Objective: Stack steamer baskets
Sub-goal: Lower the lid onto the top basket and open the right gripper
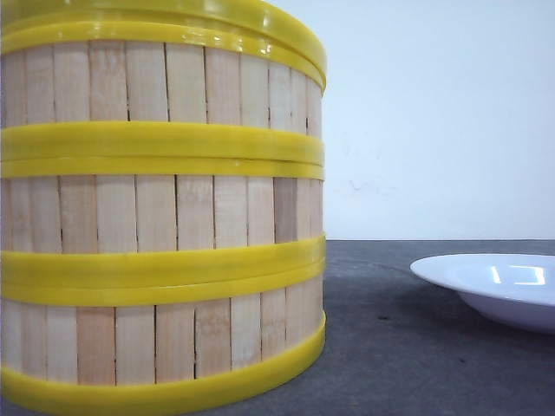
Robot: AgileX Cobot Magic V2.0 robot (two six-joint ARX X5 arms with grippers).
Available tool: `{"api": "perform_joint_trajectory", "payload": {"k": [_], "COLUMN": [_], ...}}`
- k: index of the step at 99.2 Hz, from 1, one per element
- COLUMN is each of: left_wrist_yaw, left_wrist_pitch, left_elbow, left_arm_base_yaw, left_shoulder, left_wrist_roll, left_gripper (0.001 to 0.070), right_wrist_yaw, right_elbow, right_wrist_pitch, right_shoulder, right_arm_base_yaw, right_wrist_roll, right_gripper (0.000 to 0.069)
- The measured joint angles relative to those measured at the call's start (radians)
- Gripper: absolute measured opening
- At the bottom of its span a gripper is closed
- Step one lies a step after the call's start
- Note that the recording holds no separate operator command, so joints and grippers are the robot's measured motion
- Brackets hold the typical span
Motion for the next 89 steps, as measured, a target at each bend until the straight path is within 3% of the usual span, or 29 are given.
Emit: {"api": "perform_joint_trajectory", "payload": {"k": [38,61,89], "left_wrist_yaw": [0.000,0.000,0.006], "left_wrist_pitch": [0.002,0.010,0.017], "left_elbow": [0.000,0.000,0.000], "left_arm_base_yaw": [0.000,0.000,0.009], "left_shoulder": [0.000,0.000,-0.022], "left_wrist_roll": [0.000,0.000,0.000], "left_gripper": [0.0228,0.0228,0.0228], "right_wrist_yaw": [0.026,0.025,0.081], "right_elbow": [0.000,0.014,0.053], "right_wrist_pitch": [0.001,-0.011,-0.085], "right_shoulder": [0.000,0.004,-0.110], "right_arm_base_yaw": [0.006,0.008,-0.060], "right_wrist_roll": [0.000,0.000,0.000], "right_gripper": [0.0053,0.0182,0.0200]}}
